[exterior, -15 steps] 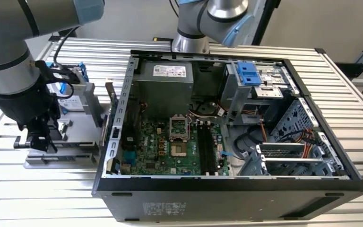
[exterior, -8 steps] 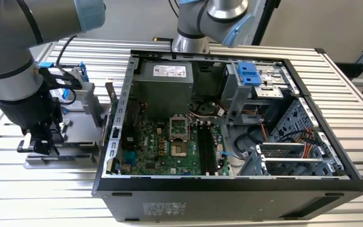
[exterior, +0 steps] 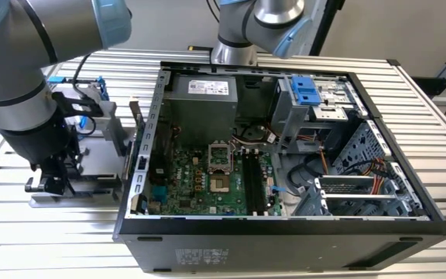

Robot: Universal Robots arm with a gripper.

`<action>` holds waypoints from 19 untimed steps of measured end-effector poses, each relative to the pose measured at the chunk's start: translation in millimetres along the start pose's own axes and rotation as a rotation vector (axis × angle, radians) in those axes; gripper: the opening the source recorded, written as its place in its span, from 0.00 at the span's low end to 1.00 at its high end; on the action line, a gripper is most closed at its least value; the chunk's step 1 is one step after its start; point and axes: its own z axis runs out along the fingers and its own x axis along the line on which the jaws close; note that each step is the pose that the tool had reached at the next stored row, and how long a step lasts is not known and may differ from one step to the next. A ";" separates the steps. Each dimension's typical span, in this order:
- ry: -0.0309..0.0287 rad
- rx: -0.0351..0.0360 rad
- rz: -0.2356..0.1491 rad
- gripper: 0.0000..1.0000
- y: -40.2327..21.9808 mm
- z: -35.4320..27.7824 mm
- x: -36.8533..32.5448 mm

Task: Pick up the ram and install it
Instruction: 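Pick up the ram and move it above insertion slot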

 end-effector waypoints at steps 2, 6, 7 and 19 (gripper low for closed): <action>0.0007 -0.0001 0.001 1.00 -0.2 2.4 0.1; 0.0008 -0.0001 0.001 1.00 -0.7 7.7 1.7; 0.0008 0.0000 0.001 1.00 -0.9 9.1 2.1; 0.0019 -0.0003 0.002 1.00 -1.1 19.3 2.5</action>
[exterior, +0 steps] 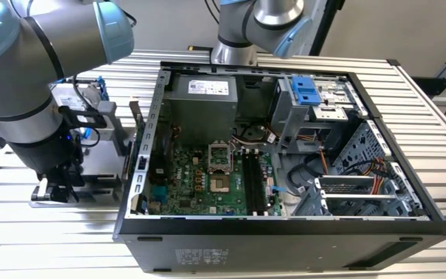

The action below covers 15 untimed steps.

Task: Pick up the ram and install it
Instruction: 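Pick up the ram and move it above insertion slot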

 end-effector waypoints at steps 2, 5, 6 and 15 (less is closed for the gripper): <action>-0.0001 0.0001 0.000 1.00 0.0 0.1 0.0; -0.0002 0.0002 0.000 0.00 0.0 0.1 0.0; -0.0002 0.0002 0.000 0.00 0.0 0.1 0.0; -0.0004 0.0003 0.000 0.00 0.0 0.3 1.0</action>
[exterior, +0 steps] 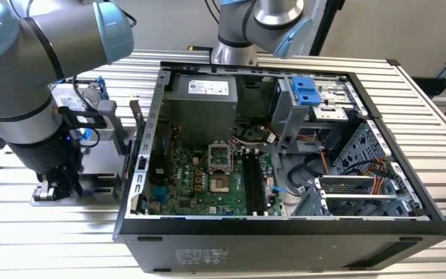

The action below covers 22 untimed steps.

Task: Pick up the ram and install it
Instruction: 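Pick up the ram and move it above insertion slot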

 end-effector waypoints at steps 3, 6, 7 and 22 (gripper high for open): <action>0.0001 -0.0001 0.000 0.00 0.0 -0.1 0.3; 0.0002 -0.0001 0.000 0.00 0.0 -0.1 0.4; 0.0002 -0.0001 0.000 0.00 0.0 -0.1 0.4; 0.0000 0.0001 0.000 0.00 0.0 -0.3 0.8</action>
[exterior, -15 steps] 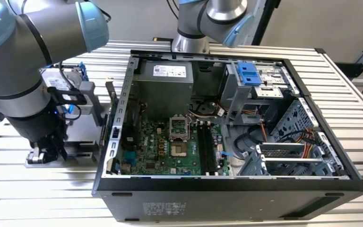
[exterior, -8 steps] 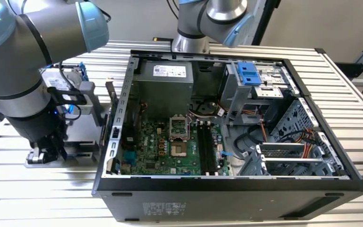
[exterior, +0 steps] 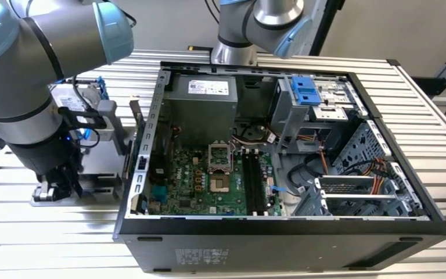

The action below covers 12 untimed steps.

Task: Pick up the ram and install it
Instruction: 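Pick up the ram and move it above insertion slot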

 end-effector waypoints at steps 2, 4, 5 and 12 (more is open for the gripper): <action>0.0001 -0.0002 0.000 0.00 0.1 -2.1 0.1; 0.0000 -0.0001 0.000 0.00 0.1 -5.4 0.2; 0.0001 -0.0002 0.000 0.00 0.1 -7.0 0.3; 0.0001 -0.0002 0.000 0.00 0.4 -16.6 0.6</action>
